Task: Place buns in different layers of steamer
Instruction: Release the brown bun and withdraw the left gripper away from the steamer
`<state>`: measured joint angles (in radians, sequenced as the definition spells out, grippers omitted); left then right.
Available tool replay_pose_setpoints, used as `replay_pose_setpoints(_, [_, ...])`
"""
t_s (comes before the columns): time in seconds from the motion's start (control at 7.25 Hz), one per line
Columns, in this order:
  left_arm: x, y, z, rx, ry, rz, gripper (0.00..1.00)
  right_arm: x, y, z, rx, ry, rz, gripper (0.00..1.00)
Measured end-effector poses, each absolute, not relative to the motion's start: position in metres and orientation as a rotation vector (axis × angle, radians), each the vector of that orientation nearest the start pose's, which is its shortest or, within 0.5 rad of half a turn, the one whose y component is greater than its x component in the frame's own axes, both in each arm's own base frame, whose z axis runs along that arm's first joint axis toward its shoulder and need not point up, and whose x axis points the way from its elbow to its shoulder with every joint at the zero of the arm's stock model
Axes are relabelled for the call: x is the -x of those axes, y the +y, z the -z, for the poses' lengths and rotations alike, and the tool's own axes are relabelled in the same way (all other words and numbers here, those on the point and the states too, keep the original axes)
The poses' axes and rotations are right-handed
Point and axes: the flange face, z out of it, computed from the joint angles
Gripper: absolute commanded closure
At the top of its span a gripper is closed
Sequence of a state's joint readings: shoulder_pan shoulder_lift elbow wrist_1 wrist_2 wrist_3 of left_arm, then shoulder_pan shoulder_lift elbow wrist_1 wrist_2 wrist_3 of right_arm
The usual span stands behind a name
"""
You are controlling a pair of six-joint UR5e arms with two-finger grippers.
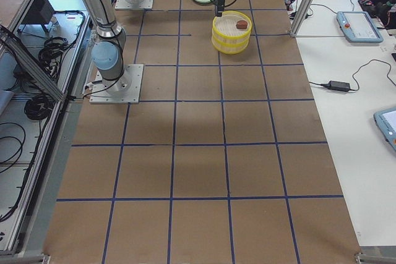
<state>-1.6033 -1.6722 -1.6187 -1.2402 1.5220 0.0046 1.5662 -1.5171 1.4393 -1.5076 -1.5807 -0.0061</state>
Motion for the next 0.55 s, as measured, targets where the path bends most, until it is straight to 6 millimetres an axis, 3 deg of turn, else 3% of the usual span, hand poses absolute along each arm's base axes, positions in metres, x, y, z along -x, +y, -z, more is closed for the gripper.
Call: replay_pose_setpoints(0.55, [0.162, -0.526, -0.44, -0.139, 3.088, 0.224, 0.0, -0.13, -0.516, -0.518, 0.003, 3.153, 0.019, 0.0])
